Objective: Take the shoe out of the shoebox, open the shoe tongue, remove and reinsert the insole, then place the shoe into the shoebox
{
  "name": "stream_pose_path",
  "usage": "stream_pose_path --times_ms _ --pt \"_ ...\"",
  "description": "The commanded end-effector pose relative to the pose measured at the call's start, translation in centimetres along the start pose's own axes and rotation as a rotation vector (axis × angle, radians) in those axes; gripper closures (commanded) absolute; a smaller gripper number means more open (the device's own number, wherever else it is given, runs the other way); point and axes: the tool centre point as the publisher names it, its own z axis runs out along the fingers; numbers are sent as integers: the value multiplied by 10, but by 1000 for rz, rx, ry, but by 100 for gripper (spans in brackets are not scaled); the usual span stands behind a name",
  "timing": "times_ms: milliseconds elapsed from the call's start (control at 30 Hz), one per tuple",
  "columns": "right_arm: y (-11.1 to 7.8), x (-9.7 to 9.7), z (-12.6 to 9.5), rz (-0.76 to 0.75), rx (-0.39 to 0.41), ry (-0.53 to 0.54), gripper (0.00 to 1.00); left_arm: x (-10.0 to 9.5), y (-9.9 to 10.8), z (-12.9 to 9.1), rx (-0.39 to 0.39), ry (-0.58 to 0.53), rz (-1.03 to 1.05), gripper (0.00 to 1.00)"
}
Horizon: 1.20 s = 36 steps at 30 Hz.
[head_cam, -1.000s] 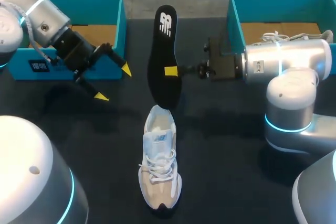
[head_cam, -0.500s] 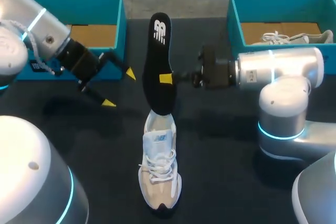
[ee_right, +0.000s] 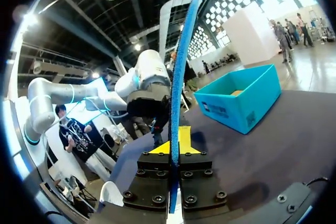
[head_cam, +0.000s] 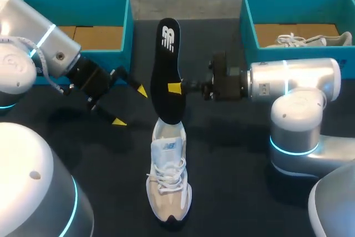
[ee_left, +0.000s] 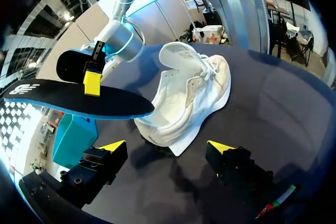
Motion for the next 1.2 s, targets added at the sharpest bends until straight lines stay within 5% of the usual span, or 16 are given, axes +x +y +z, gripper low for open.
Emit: stream_pose_path --times_ms 33,1200 --pt "0 2 2 -6 3 1 100 -3 4 3 6 13 -8 0" --pt "-7 15 3 -74 9 30 100 5 15 22 36 60 -62 0"
